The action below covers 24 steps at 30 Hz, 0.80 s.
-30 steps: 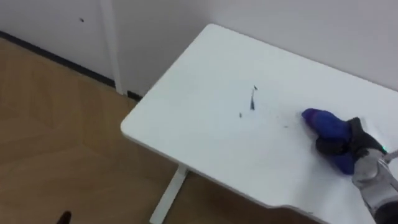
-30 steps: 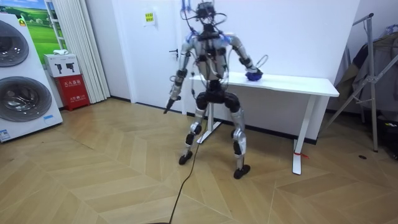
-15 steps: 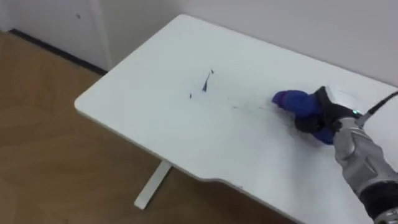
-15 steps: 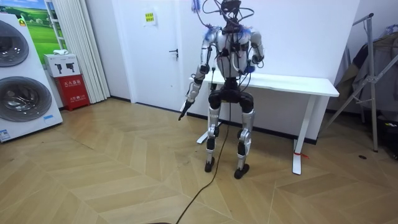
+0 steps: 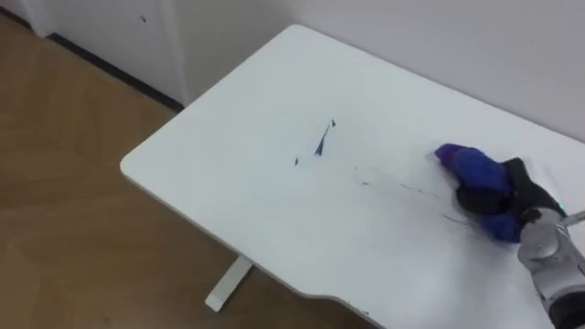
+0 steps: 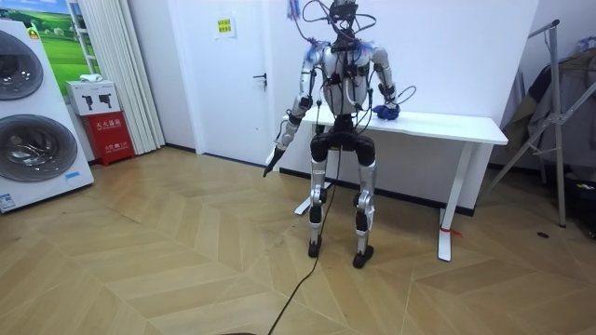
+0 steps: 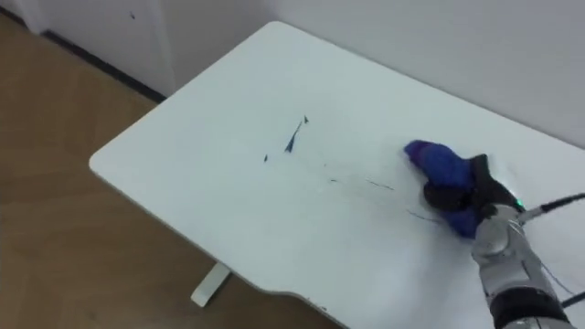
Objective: Wipe table
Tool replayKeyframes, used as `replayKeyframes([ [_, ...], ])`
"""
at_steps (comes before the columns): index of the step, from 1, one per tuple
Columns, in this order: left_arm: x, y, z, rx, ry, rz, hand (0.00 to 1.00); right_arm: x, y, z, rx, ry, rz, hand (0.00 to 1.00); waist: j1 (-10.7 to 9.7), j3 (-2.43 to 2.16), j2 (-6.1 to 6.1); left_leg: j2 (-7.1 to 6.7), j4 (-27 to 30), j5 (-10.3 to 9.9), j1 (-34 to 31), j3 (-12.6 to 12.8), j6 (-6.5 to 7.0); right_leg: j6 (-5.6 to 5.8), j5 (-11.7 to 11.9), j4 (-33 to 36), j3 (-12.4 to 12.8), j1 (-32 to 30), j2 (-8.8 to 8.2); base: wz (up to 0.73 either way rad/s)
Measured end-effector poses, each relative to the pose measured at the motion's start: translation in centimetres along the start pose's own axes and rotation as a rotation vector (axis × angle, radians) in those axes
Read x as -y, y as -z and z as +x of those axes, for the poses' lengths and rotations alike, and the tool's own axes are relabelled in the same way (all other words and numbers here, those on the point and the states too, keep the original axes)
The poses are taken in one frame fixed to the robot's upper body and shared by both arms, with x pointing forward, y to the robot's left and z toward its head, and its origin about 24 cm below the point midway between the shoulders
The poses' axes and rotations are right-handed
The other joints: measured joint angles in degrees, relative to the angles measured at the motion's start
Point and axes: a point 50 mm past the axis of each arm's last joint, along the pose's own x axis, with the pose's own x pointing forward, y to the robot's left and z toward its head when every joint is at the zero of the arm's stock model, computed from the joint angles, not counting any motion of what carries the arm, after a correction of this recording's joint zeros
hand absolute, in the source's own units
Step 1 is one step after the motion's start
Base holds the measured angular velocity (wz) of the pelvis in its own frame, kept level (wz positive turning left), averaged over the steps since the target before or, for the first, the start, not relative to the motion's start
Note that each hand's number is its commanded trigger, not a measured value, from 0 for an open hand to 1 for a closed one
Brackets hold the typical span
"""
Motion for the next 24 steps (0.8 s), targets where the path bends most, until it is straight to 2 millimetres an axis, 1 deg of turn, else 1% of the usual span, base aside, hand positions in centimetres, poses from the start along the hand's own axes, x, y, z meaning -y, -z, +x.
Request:
replayKeyframes([
  [2,0.0,-0.4,0.1,0.014,-0.001,-0.004,0.0,0.0,0.7,-0.2,-0.02,0.012,0.002,1.0,-0.03,-0.23,0.17,-0.1,0.02,-0.49,0.32,0.18,0.67,0.76,0.47,-1.56,0.17,0.98,0.29,-0.04],
  [4,0.0,-0.7,0.1,0.024,-0.005,-0.007,0.0,0.0,0.9,-0.3,-0.027,0.028,-0.004,1.0,0.09,-0.27,0.36,-0.21,0.01,-0.57,0.67,0.13,0.81,0.98,0.95,-2.51,0.19,1.79,0.43,-0.02],
  [5,0.1,-1.1,0.2,0.035,-0.006,-0.004,0.0,-0.1,0.9,-0.3,-0.028,0.031,-0.017,1.0,0.23,-0.4,0.63,-0.12,0.0,-0.6,0.8,0.13,0.83,0.94,1.32,-2.83,0.17,2.0,0.59,-0.04],
  [7,0.2,-1.3,0.1,0.043,-0.01,0.002,0.0,-0.1,0.4,-0.1,-0.03,0.039,-0.03,1.0,0.56,-0.21,1.04,0.01,-0.05,-0.6,0.73,0.05,0.83,0.85,1.62,-3.4,0.28,2.25,0.84,-0.06],
  [8,0.5,-1.2,0.1,0.044,-0.003,0.017,0.0,-0.2,-0.5,0.2,-0.02,0.041,-0.05,1.0,0.81,-0.11,1.61,0.18,-0.03,-0.58,0.66,0.15,0.79,0.7,1.82,-3.36,0.44,2.22,1.0,-0.23],
  [9,0.9,-1.3,0.0,0.042,0.007,0.017,0.0,-0.1,-1.4,0.5,-0.01,0.042,-0.083,1.0,1.75,-0.19,2.06,0.56,-0.4,-0.5,0.68,1.2,0.66,0.56,1.94,-3.16,1.24,1.51,1.16,-0.34],
  [10,1.1,-1.3,-0.1,0.042,0.012,0.017,0.0,-0.1,-1.9,0.7,-0.002,0.044,-0.101,1.0,2.17,-0.15,2.26,0.83,-0.53,-0.45,0.67,1.74,0.56,0.28,2.12,-3.1,1.77,1.03,1.36,-0.48],
  [11,1.5,-1.3,-0.1,0.041,0.025,0.034,0.0,-0.3,-3.2,0.9,0.024,0.038,-0.155,1.0,2.65,-0.07,2.37,1.33,-0.97,-0.2,0.52,2.5,0.24,-0.2,2.49,-3.09,2.19,0.15,1.77,-0.57],
  [12,1.9,-1.5,-0.2,0.04,0.035,0.046,0.0,-0.6,-4.7,1.1,0.055,0.032,-0.221,1.0,3.92,-0.09,2.37,1.88,-1.39,0.01,0.24,3.54,-0.06,-0.7,2.82,-2.91,3.62,-0.95,2.36,-0.6],
  [13,2.1,-1.6,-0.2,0.04,0.04,0.052,0.0,-0.6,-5.5,1.2,0.076,0.032,-0.266,1.0,4.55,-0.12,2.32,2.0,-1.6,0.1,0.11,3.51,-0.1,-1.03,3.05,-2.78,4.23,-1.64,2.73,-0.68],
  [14,2.4,-1.6,-0.3,0.038,0.047,0.076,0.0,-1.3,-7.7,1.1,0.146,0.011,-0.313,1.0,5.39,-0.12,2.1,2.42,-1.96,0.28,0.04,3.56,-0.33,-1.6,3.46,-2.84,4.63,-2.4,3.43,-0.49],
  [15,2.6,-1.5,-0.3,0.033,0.054,0.093,0.0,-2.0,-10.2,0.8,0.229,0.003,-0.343,1.0,5.37,0.03,2.28,3.01,-2.17,0.5,0.14,3.82,-0.71,-1.82,3.59,-2.96,4.73,-2.63,3.96,-0.33],
  [16,2.7,-1.3,-0.4,0.025,0.06,0.103,0.0,-2.5,-11.5,0.5,0.276,-0.006,-0.353,1.0,5.43,0.1,2.37,3.15,-2.26,0.57,0.27,3.85,-0.82,-1.85,3.58,-2.99,4.74,-2.58,4.13,-0.06],
  [17,3.2,-1.6,-0.4,0.032,0.076,0.109,0.0,-3.3,-13.8,-0.1,0.356,-0.018,-0.357,1.0,5.94,0.42,2.68,3.36,-2.37,0.65,0.61,3.77,-0.97,-1.94,3.53,-3.04,4.65,-2.57,4.37,0.04],
  [18,3.7,-2.2,-0.5,0.047,0.091,0.122,0.0,-3.6,-15.4,-0.5,0.416,-0.018,-0.37,1.0,6.75,0.88,2.85,3.46,-2.53,0.71,0.66,3.54,-1.07,-1.99,3.53,-3.22,4.68,-2.69,4.53,0.06],
  [19,3.8,-2.3,-0.5,0.052,0.096,0.128,0.0,-3.7,-15.9,-0.6,0.438,-0.022,-0.371,1.0,7.48,0.9,2.85,3.47,-2.73,0.77,0.56,3.4,-1.15,-1.99,3.52,-3.21,4.66,-2.67,4.56,0.11],
  [20,4.0,-2.3,-0.5,0.053,0.099,0.136,0.0,-3.7,-16.5,-0.7,0.462,-0.027,-0.361,1.0,8.75,0.94,2.7,3.47,-2.93,0.83,0.29,3.09,-1.21,-1.99,3.52,-3.33,4.38,-2.6,4.62,0.23],
  [21,3.9,-2.1,-0.6,0.045,0.099,0.14,0.0,-3.7,-16.6,-0.8,0.465,-0.029,-0.356,1.0,9.43,0.98,2.63,3.44,-2.75,0.85,0.31,2.46,-1.22,-1.99,3.52,-3.57,3.74,-2.62,4.63,0.27],
  [22,3.9,-1.9,-0.7,0.038,0.097,0.142,0.0,-3.8,-16.5,-0.8,0.464,-0.031,-0.359,1.0,9.61,0.96,2.6,3.41,-2.75,0.84,0.3,2.14,-1.21,-1.99,3.52,-3.68,3.38,-2.43,4.62,0.36],
  [23,3.8,-1.0,-0.8,0.016,0.098,0.147,0.0,-3.9,-16.1,-0.7,0.455,-0.033,-0.363,1.0,9.37,0.97,2.54,3.25,-2.76,0.83,0.31,1.15,-1.19,-1.97,3.53,-4.33,2.35,-1.63,4.59,0.44],
  [24,3.7,-0.3,-0.9,-0.006,0.104,0.151,0.0,-4.1,-15.2,-0.7,0.435,-0.043,-0.372,1.0,8.7,1.02,2.65,3.03,-2.71,0.8,0.4,-0.11,-1.15,-1.97,3.53,-4.69,1.23,-0.77,4.5,0.53],
])
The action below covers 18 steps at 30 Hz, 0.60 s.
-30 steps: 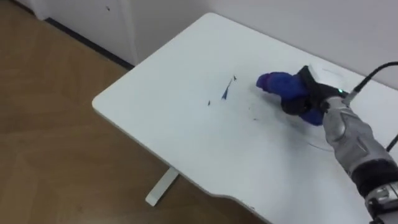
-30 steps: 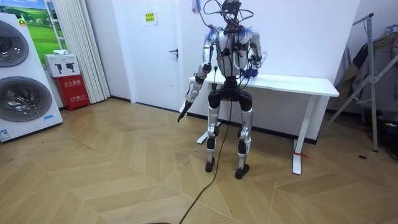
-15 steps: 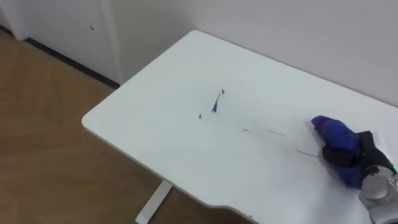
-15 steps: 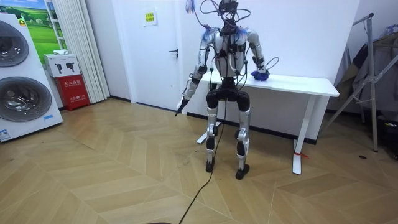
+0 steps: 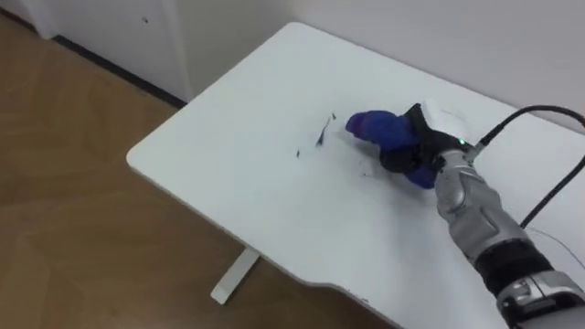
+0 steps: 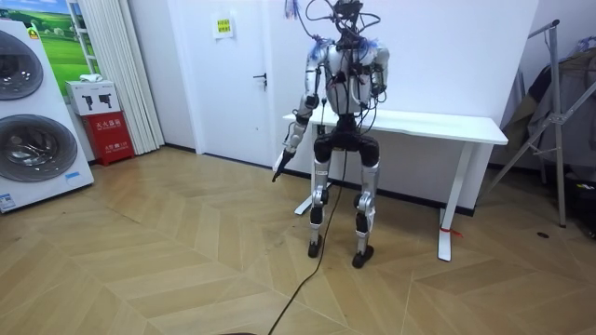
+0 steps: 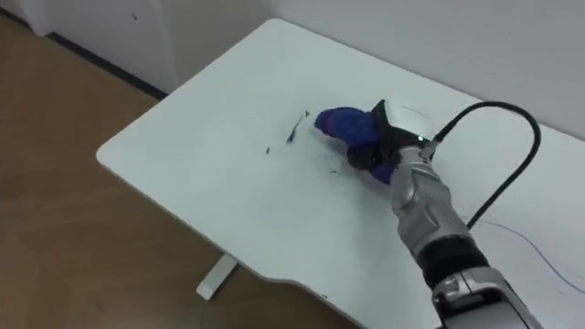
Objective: Wipe table
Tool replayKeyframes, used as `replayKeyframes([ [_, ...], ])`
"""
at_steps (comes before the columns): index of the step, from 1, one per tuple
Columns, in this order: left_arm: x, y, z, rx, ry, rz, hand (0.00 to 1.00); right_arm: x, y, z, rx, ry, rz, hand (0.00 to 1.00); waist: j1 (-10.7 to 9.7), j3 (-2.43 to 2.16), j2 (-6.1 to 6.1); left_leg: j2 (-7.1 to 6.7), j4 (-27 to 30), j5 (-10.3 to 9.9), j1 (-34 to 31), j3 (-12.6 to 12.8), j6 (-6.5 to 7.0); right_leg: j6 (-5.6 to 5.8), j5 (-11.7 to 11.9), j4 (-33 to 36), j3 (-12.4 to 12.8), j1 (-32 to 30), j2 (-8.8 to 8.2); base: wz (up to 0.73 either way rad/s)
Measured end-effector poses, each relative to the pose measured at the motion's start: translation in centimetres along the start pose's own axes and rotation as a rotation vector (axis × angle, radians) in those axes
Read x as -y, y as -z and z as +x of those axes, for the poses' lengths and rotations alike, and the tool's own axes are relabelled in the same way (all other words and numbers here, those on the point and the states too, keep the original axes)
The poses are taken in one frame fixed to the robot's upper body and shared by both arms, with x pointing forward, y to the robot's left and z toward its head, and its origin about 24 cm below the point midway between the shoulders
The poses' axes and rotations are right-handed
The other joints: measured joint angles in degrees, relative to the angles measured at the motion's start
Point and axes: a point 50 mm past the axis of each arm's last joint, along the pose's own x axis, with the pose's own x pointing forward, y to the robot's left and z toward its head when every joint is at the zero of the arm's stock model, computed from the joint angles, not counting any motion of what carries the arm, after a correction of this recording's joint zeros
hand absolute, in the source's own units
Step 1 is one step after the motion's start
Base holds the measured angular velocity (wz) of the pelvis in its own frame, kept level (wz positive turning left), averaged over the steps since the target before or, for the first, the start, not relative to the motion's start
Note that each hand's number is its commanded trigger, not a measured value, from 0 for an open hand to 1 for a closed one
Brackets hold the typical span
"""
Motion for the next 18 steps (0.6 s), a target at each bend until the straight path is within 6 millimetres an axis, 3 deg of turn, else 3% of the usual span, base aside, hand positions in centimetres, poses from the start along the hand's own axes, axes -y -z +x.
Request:
replayKeyframes([
  [2,-0.1,0.9,-0.1,-0.025,-0.001,-0.011,0.0,-1.2,2.0,-0.9,-0.051,-0.011,0.066,1.0,-1.28,-0.02,0.01,-0.46,-0.03,-0.01,0.35,-1.53,0.04,0.06,-0.04,-0.72,-1.17,1.57,-0.16,0.48],
  [4,-0.2,1.7,-0.2,-0.044,-0.004,-0.015,0.0,-2.5,3.3,-2.1,-0.067,-0.007,0.13,1.0,-1.98,0.0,0.33,-0.71,-0.04,-0.01,1.35,-1.37,0.04,0.36,-0.23,-0.62,-1.24,2.64,-0.45,0.21],
  [5,-0.2,2.2,-0.3,-0.052,-0.006,-0.018,0.0,-3.0,4.1,-2.8,-0.07,0.011,0.156,1.0,-2.94,0.0,0.45,-1.25,-0.07,-0.01,1.65,-1.31,0.04,1.06,-0.68,-0.71,-1.24,3.38,-0.94,0.27],
  [10,-1.4,1.8,0.0,-0.035,-0.05,-0.077,0.0,-4.3,8.0,-5.6,-0.173,0.081,0.326,1.0,-7.26,-0.42,0.1,-2.81,-0.11,0.09,1.9,-1.28,0.88,1.63,-1.06,-0.76,-1.14,4.57,-2.43,0.2],
  [14,-2.6,2.2,0.0,-0.041,-0.112,-0.11,0.0,-5.0,12.4,-8.2,-0.372,0.153,0.378,1.0,-10.59,-1.39,-0.48,-3.34,-0.2,-0.51,3.03,-0.3,2.19,2.21,-0.89,-0.67,-0.94,5.41,-3.07,-0.09],
  [16,-3.1,2.4,-0.1,-0.043,-0.134,-0.127,0.0,-4.8,14.8,-9.4,-0.48,0.184,0.393,1.0,-11.72,-1.64,-0.67,-3.37,0.01,-0.73,3.34,0.16,2.47,2.47,-0.71,-0.61,-1.01,5.55,-3.21,-0.21],
  [18,-3.6,2.9,-0.2,-0.053,-0.167,-0.148,0.0,-3.9,18.7,-11.9,-0.624,0.238,0.402,1.0,-13.29,-2.02,-0.7,-3.36,0.33,-0.94,2.85,0.56,2.65,2.7,-0.51,-0.54,-0.94,5.33,-3.33,-0.14],
])
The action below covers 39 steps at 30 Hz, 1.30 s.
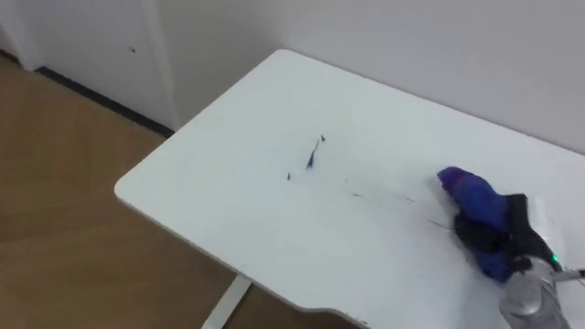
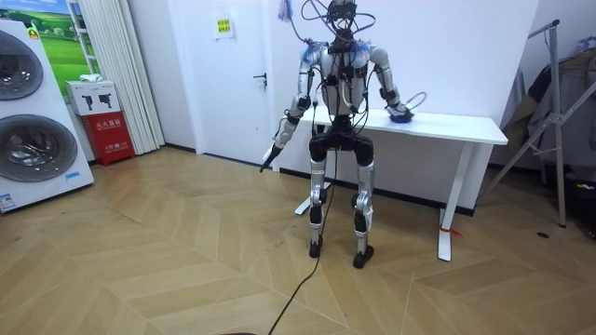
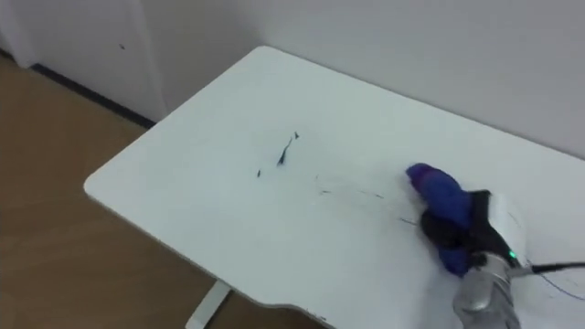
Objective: Wipe table
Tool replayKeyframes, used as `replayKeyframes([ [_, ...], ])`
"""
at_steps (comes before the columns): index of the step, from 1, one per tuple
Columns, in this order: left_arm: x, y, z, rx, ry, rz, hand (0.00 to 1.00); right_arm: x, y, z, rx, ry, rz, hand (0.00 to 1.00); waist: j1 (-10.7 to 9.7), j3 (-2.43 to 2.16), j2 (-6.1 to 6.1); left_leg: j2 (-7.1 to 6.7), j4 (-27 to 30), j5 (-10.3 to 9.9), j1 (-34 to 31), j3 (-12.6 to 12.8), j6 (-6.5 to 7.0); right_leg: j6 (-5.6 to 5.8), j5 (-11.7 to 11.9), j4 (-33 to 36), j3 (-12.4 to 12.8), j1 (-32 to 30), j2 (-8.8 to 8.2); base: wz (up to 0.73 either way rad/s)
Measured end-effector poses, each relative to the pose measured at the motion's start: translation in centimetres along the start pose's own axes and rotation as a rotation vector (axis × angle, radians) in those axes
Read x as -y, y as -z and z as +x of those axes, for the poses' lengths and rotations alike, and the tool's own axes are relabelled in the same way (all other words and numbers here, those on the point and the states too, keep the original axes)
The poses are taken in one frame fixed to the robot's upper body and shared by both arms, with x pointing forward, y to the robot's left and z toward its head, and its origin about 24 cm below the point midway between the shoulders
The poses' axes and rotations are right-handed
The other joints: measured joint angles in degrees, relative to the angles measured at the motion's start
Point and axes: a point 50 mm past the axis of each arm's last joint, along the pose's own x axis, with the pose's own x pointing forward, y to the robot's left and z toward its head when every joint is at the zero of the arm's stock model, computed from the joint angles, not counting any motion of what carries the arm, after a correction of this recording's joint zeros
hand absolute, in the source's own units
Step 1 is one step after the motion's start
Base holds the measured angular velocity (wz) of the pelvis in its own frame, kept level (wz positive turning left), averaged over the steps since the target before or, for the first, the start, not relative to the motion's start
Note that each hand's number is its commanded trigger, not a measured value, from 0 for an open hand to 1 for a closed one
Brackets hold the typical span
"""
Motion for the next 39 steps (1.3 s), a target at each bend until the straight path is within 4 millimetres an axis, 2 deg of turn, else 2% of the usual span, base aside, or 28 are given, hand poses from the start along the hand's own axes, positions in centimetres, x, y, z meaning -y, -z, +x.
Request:
replayKeyframes([
  [3,-0.6,1.2,-0.1,-0.037,-0.025,-0.016,0.0,2.7,3.8,-0.4,-0.123,0.08,0.0,1.0,-1.59,-0.37,0.21,0.2,0.19,-0.12,0.53,0.73,-0.12,0.01,0.0,-0.07,0.96,0.31,0.19,-0.14],
  [5,-0.6,1.7,-0.2,-0.048,-0.036,-0.01,0.0,3.2,4.8,-0.7,-0.15,0.098,-0.008,1.0,-2.28,-0.4,0.26,0.33,0.26,-0.12,1.06,0.89,-0.22,0.01,0.0,-0.14,1.33,0.79,0.33,-0.07],
  [8,-0.6,1.8,-0.3,-0.049,-0.037,-0.007,0.0,3.3,5.1,-0.8,-0.159,0.096,-0.025,1.0,-2.27,-0.4,0.32,0.64,0.36,-0.2,1.54,1.23,-0.43,0.0,0.0,-0.05,1.35,1.17,0.56,-0.05],
  [10,-0.3,1.6,-0.3,-0.04,-0.026,0.009,0.0,3.2,4.5,-0.6,-0.147,0.092,-0.046,1.0,-2.05,-0.33,0.64,0.73,0.49,-0.3,1.55,1.36,-0.71,-0.05,0.04,0.04,1.51,1.17,0.62,-0.03],
  [13,0.8,1.2,-0.5,-0.022,0.019,0.046,0.0,3.1,2.8,-0.1,-0.112,0.094,-0.08,1.0,-0.36,0.12,1.19,1.24,0.22,-0.18,1.93,2.63,-0.98,-0.32,0.2,0.09,2.85,0.64,0.98,-0.24],
  [14,1.2,1.0,-0.5,-0.014,0.036,0.063,0.0,2.9,1.9,0.0,-0.088,0.093,-0.123,1.0,0.15,0.4,1.37,1.5,0.21,-0.12,1.86,3.04,-1.12,-0.49,0.31,0.16,3.24,0.28,1.2,-0.38],
  [16,2.0,0.5,-0.5,-0.008,0.069,0.076,0.0,2.2,-0.5,0.2,0.008,0.076,-0.246,1.0,2.31,0.69,1.68,2.13,0.16,-0.13,1.39,4.28,-1.31,-1.13,0.7,0.92,4.69,-1.44,1.8,-0.61],
  [17,2.4,0.1,-0.5,-0.01,0.086,0.07,0.0,0.9,-3.1,0.2,0.114,0.034,-0.324,1.0,3.62,0.95,1.81,2.25,-0.01,-0.09,1.21,4.11,-1.36,-1.76,1.07,1.25,4.81,-2.65,2.24,-0.65],
  [18,2.6,-0.1,-0.5,-0.009,0.096,0.075,0.0,-1.0,-6.3,-0.3,0.247,-0.026,-0.397,1.0,4.31,1.02,1.7,2.43,-0.02,0.0,0.59,3.59,-1.51,-2.18,1.33,1.29,4.88,-3.56,2.71,-0.5],
  [19,2.7,-0.5,-0.5,0.001,0.103,0.081,0.0,-2.0,-8.0,-0.7,0.312,-0.052,-0.421,1.0,4.7,1.12,1.62,2.4,0.01,0.05,0.31,3.14,-1.55,-2.29,1.39,1.28,4.88,-3.9,2.87,-0.17],
  [21,3.3,-2.4,-0.3,0.054,0.133,0.099,0.0,-5.1,-15.0,-2.2,0.552,-0.146,-0.483,1.0,7.04,1.93,1.27,2.37,0.14,0.41,-0.73,1.68,-1.85,-2.99,1.12,1.06,4.9,-4.66,3.36,0.12],
  [22,3.4,-2.7,-0.3,0.065,0.139,0.101,0.0,-5.5,-16.4,-2.5,0.598,-0.157,-0.496,1.0,7.84,2.13,1.45,2.37,0.15,0.49,-0.9,1.37,-1.93,-3.01,1.01,0.97,4.8,-4.84,3.43,0.27],
  [23,3.4,-3.1,-0.3,0.075,0.141,0.112,0.0,-5.7,-18.8,-2.9,0.67,-0.173,-0.5,1.0,9.37,2.12,1.21,2.31,0.11,0.65,-1.05,0.6,-1.86,-3.04,0.71,0.85,4.7,-5.15,3.54,0.41],
  [24,3.2,-2.7,-0.3,0.063,0.136,0.122,0.0,-5.6,-20.4,-3.0,0.707,-0.174,-0.501,1.0,10.77,2.05,0.39,1.99,-0.01,0.94,-1.47,-0.66,-1.7,-2.96,0.43,0.72,4.33,-5.01,3.47,0.46],
  [25,3.1,-2.4,-0.3,0.048,0.134,0.128,0.0,-5.6,-20.9,-2.8,0.711,-0.173,-0.505,1.0,11.38,2.09,0.32,1.9,-0.04,1.19,-1.46,-1.0,-1.63,-2.91,0.4,0.7,4.15,-4.94,3.4,0.54],
  [26,2.8,-1.7,-0.3,0.027,0.131,0.138,0.0,-5.4,-21.5,-2.5,0.706,-0.174,-0.504,1.0,11.83,2.06,-0.14,1.82,-0.2,1.21,-1.49,-2.14,-1.6,-2.87,0.39,0.56,2.92,-4.38,3.37,0.58],
  [27,2.5,-0.7,-0.3,-0.003,0.131,0.155,0.0,-5.2,-21.2,-1.9,0.673,-0.182,-0.504,1.0,11.87,2.13,-0.11,1.71,-0.22,1.17,-1.49,-3.53,-1.55,-2.86,0.41,0.34,1.86,-3.57,3.38,0.62],
  [28,2.4,-0.4,-0.3,-0.014,0.131,0.159,0.0,-5.1,-20.8,-1.5,0.648,-0.188,-0.503,1.0,11.87,2.04,-0.25,1.65,-0.26,1.17,-1.46,-3.87,-1.55,-2.83,0.42,0.21,1.54,-3.24,3.35,0.59],
  [29,2.1,0.0,-0.4,-0.025,0.131,0.167,0.0,-5.0,-19.7,-0.9,0.601,-0.197,-0.516,1.0,11.91,1.95,-0.42,1.53,-0.34,1.16,-1.43,-4.26,-1.54,-2.83,0.42,0.0,1.22,-2.76,3.3,0.37],
  [31,2.0,0.2,-0.3,-0.03,0.136,0.17,0.0,-4.9,-17.6,-0.2,0.526,-0.218,-0.488,1.0,11.67,2.04,-0.21,1.39,-0.34,1.16,-1.31,-4.38,-1.53,-2.83,0.42,-0.26,1.16,-2.25,3.23,0.21],
  [33,1.7,0.1,-0.2,-0.024,0.129,0.15,0.0,-4.5,-15.8,-0.2,0.505,-0.234,-0.37,1.0,9.86,1.72,0.44,0.84,-0.4,1.17,-0.98,-4.36,-1.51,-2.43,0.17,-0.17,1.22,-1.6,2.63,0.14],
  [34,1.6,0.1,-0.2,-0.021,0.125,0.142,0.0,-4.6,-15.2,-0.2,0.495,-0.244,-0.351,1.0,9.27,1.78,0.62,0.75,-0.58,1.17,-0.67,-4.25,-1.51,-2.25,0.05,-0.2,1.36,-1.34,2.55,0.0],
  [37,0.8,-0.8,0.0,0.036,0.102,0.133,0.0,-4.3,-13.1,-0.2,0.453,-0.257,-0.249,1.0,7.53,1.6,0.85,0.49,-1.56,1.18,0.47,-3.78,-1.48,-2.09,-0.04,-0.28,1.48,-0.85,2.29,-0.03],
  [39,0.2,-0.9,0.1,0.052,0.083,0.126,0.0,-4.1,-10.7,-0.4,0.395,-0.249,-0.176,1.0,5.49,1.55,0.9,0.0,-1.56,1.18,1.14,-3.32,-1.42,-2.07,-0.03,-0.31,1.49,-0.07,1.76,0.03],
])
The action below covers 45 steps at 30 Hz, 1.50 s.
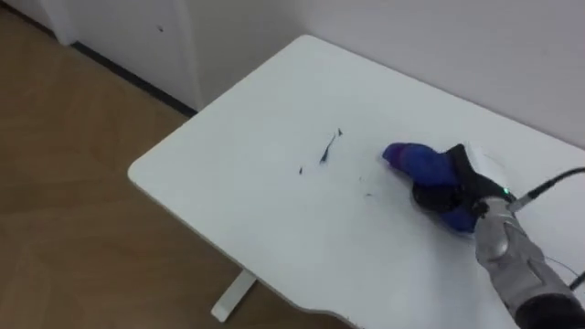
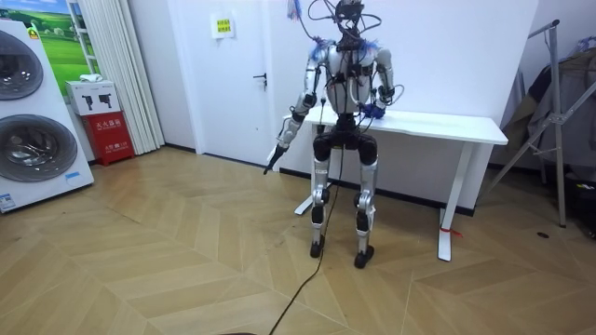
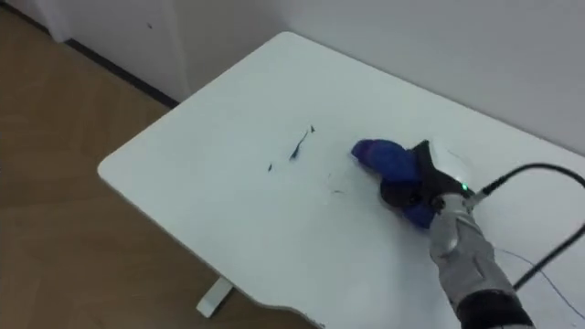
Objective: Wipe table
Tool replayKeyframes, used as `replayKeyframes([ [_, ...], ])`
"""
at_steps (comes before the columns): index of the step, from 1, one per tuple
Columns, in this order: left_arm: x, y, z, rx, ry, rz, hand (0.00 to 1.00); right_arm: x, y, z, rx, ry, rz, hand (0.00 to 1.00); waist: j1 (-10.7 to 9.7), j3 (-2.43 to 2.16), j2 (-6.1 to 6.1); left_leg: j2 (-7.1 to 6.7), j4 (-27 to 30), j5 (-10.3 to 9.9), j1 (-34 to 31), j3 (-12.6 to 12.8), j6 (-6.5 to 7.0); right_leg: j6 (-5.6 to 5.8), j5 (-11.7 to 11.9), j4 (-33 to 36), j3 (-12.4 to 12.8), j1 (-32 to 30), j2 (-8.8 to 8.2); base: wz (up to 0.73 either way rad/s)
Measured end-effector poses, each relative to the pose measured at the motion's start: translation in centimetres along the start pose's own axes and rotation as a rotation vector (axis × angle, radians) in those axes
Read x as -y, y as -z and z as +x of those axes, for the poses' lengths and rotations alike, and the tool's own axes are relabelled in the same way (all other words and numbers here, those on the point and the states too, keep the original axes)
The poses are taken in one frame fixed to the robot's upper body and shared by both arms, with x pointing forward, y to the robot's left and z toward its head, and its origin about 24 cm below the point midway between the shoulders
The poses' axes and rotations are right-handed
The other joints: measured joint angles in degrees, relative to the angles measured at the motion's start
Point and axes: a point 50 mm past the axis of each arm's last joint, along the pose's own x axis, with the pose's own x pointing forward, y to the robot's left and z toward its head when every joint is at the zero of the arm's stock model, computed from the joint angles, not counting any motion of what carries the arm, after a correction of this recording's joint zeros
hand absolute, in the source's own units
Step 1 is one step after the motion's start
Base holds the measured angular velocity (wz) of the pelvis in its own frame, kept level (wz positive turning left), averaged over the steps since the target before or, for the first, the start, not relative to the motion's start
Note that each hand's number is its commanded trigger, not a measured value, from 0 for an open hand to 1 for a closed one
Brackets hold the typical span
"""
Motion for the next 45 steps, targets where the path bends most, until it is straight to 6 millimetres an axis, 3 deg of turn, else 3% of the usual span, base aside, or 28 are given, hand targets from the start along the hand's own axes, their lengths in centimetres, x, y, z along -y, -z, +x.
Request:
replayKeyframes([
  [1,0.0,0.1,0.0,-0.003,0.0,0.0,0.0,-0.1,0.6,-0.3,-0.015,0.006,0.017,1.0,-0.78,-0.17,0.14,-0.08,-0.01,-0.09,0.22,0.21,0.15,0.02,0.01,0.09,0.04,0.24,-0.13,0.05],
  [2,0.0,0.4,-0.1,-0.006,-0.001,0.002,0.0,-0.1,2.0,-1.0,-0.052,0.018,0.052,1.0,-1.71,-0.83,0.22,-0.16,-0.01,-0.26,0.4,1.37,0.44,0.11,0.05,0.25,0.15,0.31,-0.35,0.0],
  [3,-0.2,0.6,-0.1,-0.009,-0.011,-0.006,0.0,0.0,3.4,-1.7,-0.09,0.037,0.085,1.0,-2.46,-1.11,0.08,-0.31,-0.01,-0.29,0.64,1.8,0.56,0.22,0.08,0.23,0.95,0.42,-0.54,-0.09],
  [6,-1.5,1.2,-0.1,-0.035,-0.077,-0.049,0.0,1.1,7.3,-3.3,-0.233,0.106,0.124,1.0,-4.14,-1.34,-0.29,-0.41,-0.01,-1.1,1.21,2.57,2.03,1.01,-0.25,0.17,1.98,0.86,-0.75,-0.11],
  [9,-2.1,2.7,-0.4,-0.078,-0.126,-0.071,0.0,2.5,11.4,-5.3,-0.385,0.199,0.146,1.0,-6.43,-1.69,-0.42,-0.33,0.67,-1.63,0.77,2.77,2.32,1.27,-0.15,0.27,1.89,1.0,-0.94,-0.08],
  [12,-2.2,3.2,-0.5,-0.092,-0.139,-0.067,0.0,4.2,14.4,-7.0,-0.499,0.247,0.155,1.0,-7.27,-1.93,-0.27,-0.52,2.07,-2.31,0.28,3.18,2.29,1.4,-0.07,0.36,1.55,0.89,-0.91,-0.14],
  [17,-2.2,3.7,-0.7,-0.1,-0.14,-0.065,0.0,5.6,16.9,-8.9,-0.594,0.279,0.16,1.0,-8.82,-2.06,-0.84,-0.45,2.3,-2.28,0.06,2.91,2.11,1.46,-0.04,0.28,1.02,0.91,-0.85,0.01],
  [22,-2.1,3.8,-0.8,-0.101,-0.137,-0.062,0.0,5.8,17.2,-9.2,-0.618,0.272,0.138,1.0,-8.65,-1.93,-1.28,-0.27,2.25,-2.15,0.61,3.05,1.95,1.46,-0.03,0.23,1.22,1.45,-0.59,-0.02],
  [25,-1.6,3.5,-0.8,-0.092,-0.124,-0.066,0.0,5.7,16.1,-8.1,-0.589,0.25,0.086,1.0,-8.04,-1.84,-1.06,0.06,2.19,-2.12,0.86,3.47,1.8,1.46,-0.03,0.28,1.27,1.41,-0.34,-0.12],
  [28,-0.1,2.6,-0.8,-0.061,-0.07,-0.021,0.0,5.6,14.2,-6.5,-0.54,0.223,-0.018,1.0,-5.43,-1.47,-0.62,0.96,1.77,-2.01,1.06,6.2,1.36,1.16,0.16,0.36,1.45,0.53,0.13,-0.48],
  [31,1.4,1.4,-0.6,-0.028,-0.006,0.022,0.0,4.3,10.1,-3.7,-0.409,0.14,-0.217,1.0,-2.83,-1.02,-0.53,2.11,1.36,-1.76,0.82,8.07,0.66,-0.11,0.97,0.64,1.83,-1.44,1.04,-0.52],
  [33,1.9,0.8,-0.6,-0.01,0.02,0.038,0.0,2.0,3.1,-0.7,-0.148,0.038,-0.328,1.0,-0.11,-0.51,-0.61,2.75,1.4,-1.73,0.3,7.29,0.11,-1.02,1.5,1.34,1.22,-3.08,1.98,-0.47],
  [34,2.0,0.5,-0.5,0.0,0.025,0.044,0.0,1.3,1.2,0.0,-0.08,0.008,-0.355,1.0,0.55,-0.22,-0.51,2.84,1.5,-1.67,0.12,6.97,-0.01,-1.19,1.49,1.39,1.14,-3.25,2.12,0.0],
  [36,2.5,-1.2,-0.3,0.044,0.055,0.069,0.0,0.4,-5.6,1.9,0.131,-0.039,-0.403,1.0,2.97,0.94,-0.45,2.75,2.05,-1.13,-1.96,5.16,-0.28,-1.84,1.11,1.1,0.28,-4.61,2.35,0.39],
  [39,2.6,-1.0,-0.4,0.024,0.066,0.083,0.0,0.2,-10.1,2.5,0.241,-0.042,-0.362,1.0,7.19,0.92,-0.35,2.07,1.51,0.03,-2.72,2.26,-0.3,-1.79,0.44,0.22,-0.8,-4.65,2.32,0.52],
  [40,2.6,-0.8,-0.4,0.015,0.069,0.085,0.0,0.2,-10.4,2.5,0.251,-0.047,-0.362,1.0,7.74,0.71,-0.68,1.91,1.26,0.25,-2.74,1.76,-0.25,-1.73,0.4,0.29,-1.52,-4.4,2.19,0.57],
  [41,2.7,0.0,-0.6,-0.004,0.078,0.091,0.0,0.1,-10.4,2.7,0.245,-0.068,-0.35,1.0,8.15,0.81,-0.45,1.64,0.98,0.33,-2.7,0.65,-0.17,-1.43,0.22,0.05,-2.67,-3.61,1.97,0.63],
  [43,2.7,0.9,-0.8,-0.028,0.087,0.096,0.0,-0.3,-9.1,3.0,0.186,-0.111,-0.316,1.0,8.29,0.67,-0.5,1.25,0.84,0.36,-2.66,-0.99,-0.09,-1.19,0.07,0.2,-3.41,-2.76,1.71,0.57],
  [45,2.8,1.5,-1.0,-0.043,0.097,0.099,0.0,-0.1,-8.3,3.0,0.181,-0.14,-0.242,1.0,6.84,0.63,-0.52,1.13,0.93,0.36,-2.65,-1.63,-0.07,-1.17,0.06,0.12,-3.5,-2.2,1.7,0.27],
])
